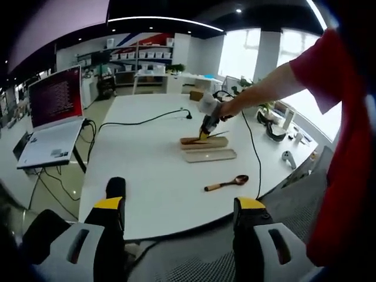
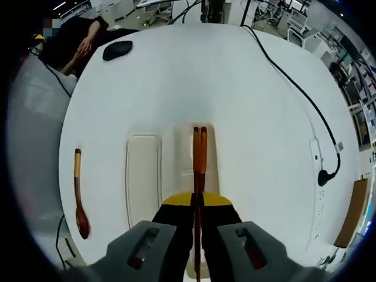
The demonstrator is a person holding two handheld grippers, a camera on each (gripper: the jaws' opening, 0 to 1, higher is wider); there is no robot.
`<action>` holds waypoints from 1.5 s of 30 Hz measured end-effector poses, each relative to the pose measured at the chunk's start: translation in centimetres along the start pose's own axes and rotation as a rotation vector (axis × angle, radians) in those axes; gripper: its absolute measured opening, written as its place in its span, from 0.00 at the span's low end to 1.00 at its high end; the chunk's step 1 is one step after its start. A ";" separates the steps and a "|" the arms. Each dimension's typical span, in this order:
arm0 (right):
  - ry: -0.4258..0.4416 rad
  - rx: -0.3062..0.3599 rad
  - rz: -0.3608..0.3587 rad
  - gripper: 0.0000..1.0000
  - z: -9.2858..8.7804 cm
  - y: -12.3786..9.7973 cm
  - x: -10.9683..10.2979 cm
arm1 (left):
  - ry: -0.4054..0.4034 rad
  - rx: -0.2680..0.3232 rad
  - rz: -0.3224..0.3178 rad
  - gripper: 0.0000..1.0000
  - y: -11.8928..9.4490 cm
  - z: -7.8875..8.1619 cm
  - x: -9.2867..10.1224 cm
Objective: Arrange the utensils inside the cutlery case until each visible utensil rests in its matching compartment.
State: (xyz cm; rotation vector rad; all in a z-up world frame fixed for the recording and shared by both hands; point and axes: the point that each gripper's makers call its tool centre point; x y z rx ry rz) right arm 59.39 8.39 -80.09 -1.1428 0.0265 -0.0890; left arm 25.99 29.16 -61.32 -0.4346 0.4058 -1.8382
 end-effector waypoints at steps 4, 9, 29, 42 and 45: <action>-0.003 -0.008 0.004 0.00 -0.2 0.3 -0.1 | -0.001 -0.008 0.003 0.77 0.0 -0.4 -0.1; -0.002 -0.012 0.006 0.00 -0.4 0.5 0.1 | -0.004 -0.001 0.006 0.77 0.0 -0.1 -0.2; -0.012 -0.021 0.009 0.00 -0.2 0.4 -0.6 | 0.009 0.009 0.000 0.78 -0.1 0.4 -0.1; 0.047 -0.002 -0.044 0.05 0.1 -1.6 -0.8 | 0.026 0.043 -0.022 0.78 -0.2 1.3 0.3; 0.050 0.002 -0.056 0.06 0.1 -1.8 -1.0 | 0.032 0.051 -0.031 0.78 -0.3 1.4 0.5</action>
Point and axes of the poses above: the point that each gripper's makers call its tool centre point, and the gripper's own axes: y roughly forward along the fingers, x roughly to its right, z roughly out of its top, and after that the axes turned 8 degrees about x, right-handed
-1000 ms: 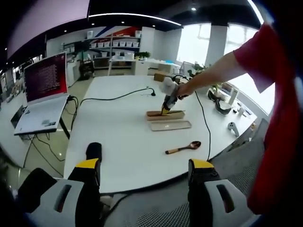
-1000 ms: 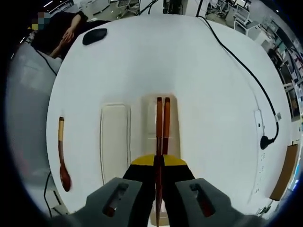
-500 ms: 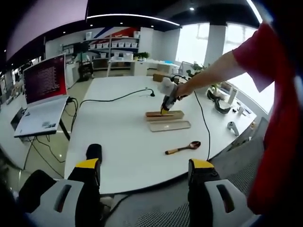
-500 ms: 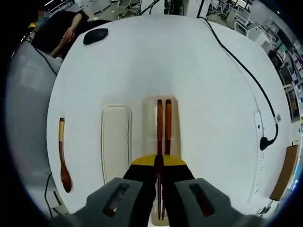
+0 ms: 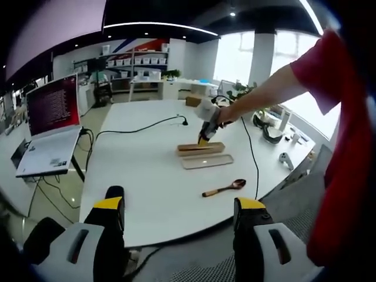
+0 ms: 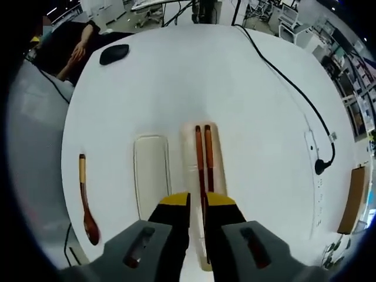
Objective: Arrange the utensils inside the cutlery case until each visible utensil rests in its matching compartment.
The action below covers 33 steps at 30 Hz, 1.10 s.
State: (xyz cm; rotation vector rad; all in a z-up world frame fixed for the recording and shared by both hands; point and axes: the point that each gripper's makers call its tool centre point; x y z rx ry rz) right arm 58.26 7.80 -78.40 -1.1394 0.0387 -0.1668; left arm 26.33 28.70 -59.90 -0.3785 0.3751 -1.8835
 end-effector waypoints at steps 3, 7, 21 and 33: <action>0.007 0.010 -0.012 0.09 0.3 -0.7 -0.6 | 0.002 0.010 -0.006 0.77 -0.3 0.2 0.1; 0.001 0.033 -0.042 0.09 0.8 -1.9 -1.1 | 0.011 0.018 -0.019 0.77 -0.4 0.3 0.3; 0.002 0.051 -0.089 0.09 -0.3 -6.2 -4.6 | 0.042 0.063 -0.067 0.77 -1.1 1.4 1.7; -0.066 0.080 -0.078 0.10 1.8 -8.5 -7.9 | 0.062 0.088 -0.087 0.77 -1.2 1.7 2.6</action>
Point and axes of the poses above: the point that each gripper's makers call its tool centre point, and the gripper's own axes: y roughly forward along the fingers, x roughly to its right, z roughly out of its top, and after that the axes turned 8 degrees about x, right-handed
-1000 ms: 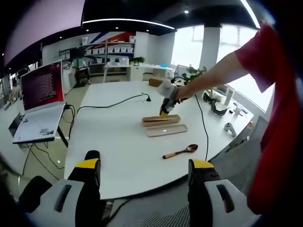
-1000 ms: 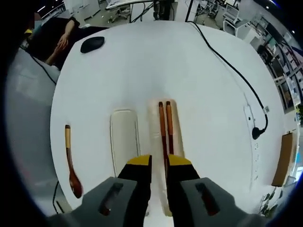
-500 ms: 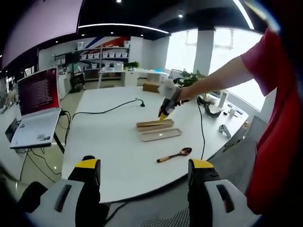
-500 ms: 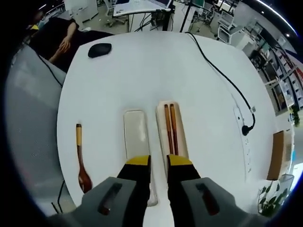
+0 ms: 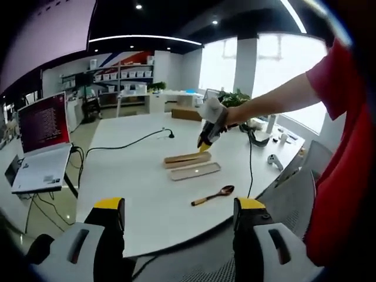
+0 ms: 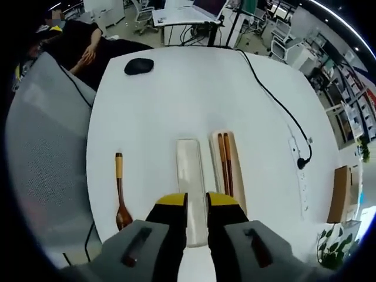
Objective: Arrange the utensils inside the cutlery case until each visible utensil rests in its matching compartment.
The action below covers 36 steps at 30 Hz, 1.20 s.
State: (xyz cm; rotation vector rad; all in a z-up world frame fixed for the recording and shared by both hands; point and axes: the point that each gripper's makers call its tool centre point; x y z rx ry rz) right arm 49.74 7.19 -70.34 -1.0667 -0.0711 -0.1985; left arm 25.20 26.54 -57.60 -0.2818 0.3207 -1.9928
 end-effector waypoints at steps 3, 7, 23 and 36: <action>-0.024 0.004 0.012 0.10 0.3 -0.5 -0.9 | -0.001 -0.006 -0.004 0.77 0.0 -0.3 0.1; -0.008 0.007 0.012 0.11 0.1 -0.8 -1.5 | 0.006 0.000 -0.003 0.77 -0.1 -0.1 0.1; -0.009 0.009 0.049 0.14 -1.5 0.7 -7.5 | -0.005 0.012 0.025 0.77 -0.9 -0.2 -0.6; 0.061 -0.008 0.062 0.13 -2.8 3.3 -10.8 | -0.015 0.015 0.022 0.77 -1.1 -0.6 -0.3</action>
Point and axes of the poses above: the point that each gripper's makers call its tool centre point, and the gripper's own axes: y roughly forward along the fingers, x roughly to its right, z roughly out of its top, and after that the axes turned 8 degrees about x, right-handed
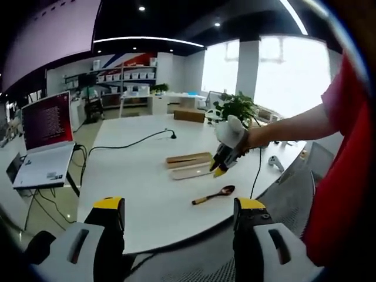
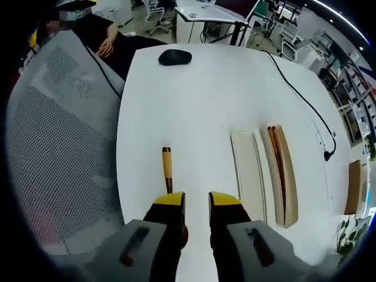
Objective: Arrange the utensils inside the cutlery case until each visible utensil rests in its matching compartment.
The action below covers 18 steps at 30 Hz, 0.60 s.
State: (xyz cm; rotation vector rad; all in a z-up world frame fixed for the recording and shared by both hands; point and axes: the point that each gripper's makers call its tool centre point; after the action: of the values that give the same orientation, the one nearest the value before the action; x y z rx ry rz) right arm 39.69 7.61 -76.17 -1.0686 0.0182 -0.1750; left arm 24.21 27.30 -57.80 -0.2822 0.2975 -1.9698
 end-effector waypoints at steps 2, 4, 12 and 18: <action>0.007 -0.012 0.016 0.13 -0.5 0.8 -0.8 | 0.000 0.003 0.004 0.77 -0.1 0.0 -0.1; 0.013 -0.020 0.034 0.13 -0.8 1.2 -1.6 | -0.010 0.011 0.012 0.77 -0.4 0.1 -0.2; 0.006 -0.055 0.054 0.12 -2.2 2.4 -2.6 | -0.033 0.013 0.011 0.78 -0.6 -0.2 0.0; 0.000 -0.069 0.049 0.12 -2.9 3.3 -2.9 | -0.043 0.019 0.023 0.78 -0.6 -0.1 -0.1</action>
State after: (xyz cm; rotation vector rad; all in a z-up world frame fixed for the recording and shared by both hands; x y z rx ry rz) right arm 36.99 7.10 -80.66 -1.1356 0.0505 -0.1303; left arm 23.70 27.70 -57.67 -0.3068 0.2534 -1.9402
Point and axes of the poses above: the point that each gripper's makers call its tool centre point, and the gripper's own axes: y roughly forward along the fingers, x roughly to its right, z roughly out of its top, and after that the axes turned 8 degrees about x, right-handed
